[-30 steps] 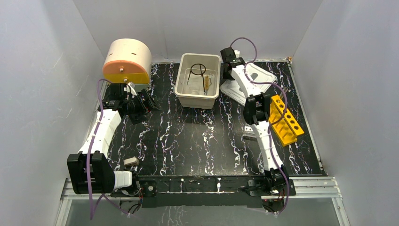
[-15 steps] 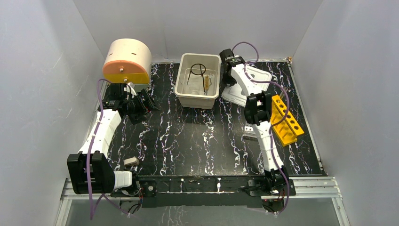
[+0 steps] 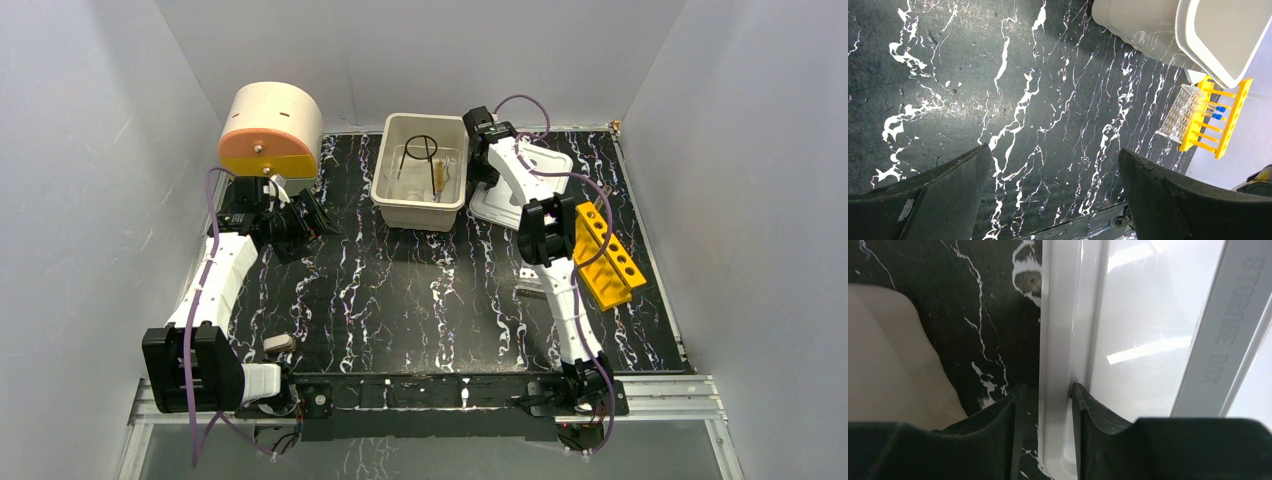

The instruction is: Organize the chemistry lab equipment

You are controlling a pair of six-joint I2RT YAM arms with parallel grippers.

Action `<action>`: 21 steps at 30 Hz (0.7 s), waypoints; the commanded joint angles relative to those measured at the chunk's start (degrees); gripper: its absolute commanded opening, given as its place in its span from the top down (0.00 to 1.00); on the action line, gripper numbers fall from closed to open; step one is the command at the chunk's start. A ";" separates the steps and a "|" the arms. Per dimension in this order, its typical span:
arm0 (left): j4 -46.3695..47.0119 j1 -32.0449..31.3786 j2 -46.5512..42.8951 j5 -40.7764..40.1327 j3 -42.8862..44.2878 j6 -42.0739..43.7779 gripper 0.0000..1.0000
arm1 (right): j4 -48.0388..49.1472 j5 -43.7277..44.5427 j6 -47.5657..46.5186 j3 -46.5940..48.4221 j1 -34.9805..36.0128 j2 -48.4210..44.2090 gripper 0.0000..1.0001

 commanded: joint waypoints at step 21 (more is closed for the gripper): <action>2.83 -6.50 -0.39 0.30 12.20 -0.02 0.02 | 15.81 -8.43 -3.93 -11.33 -4.61 -17.88 0.94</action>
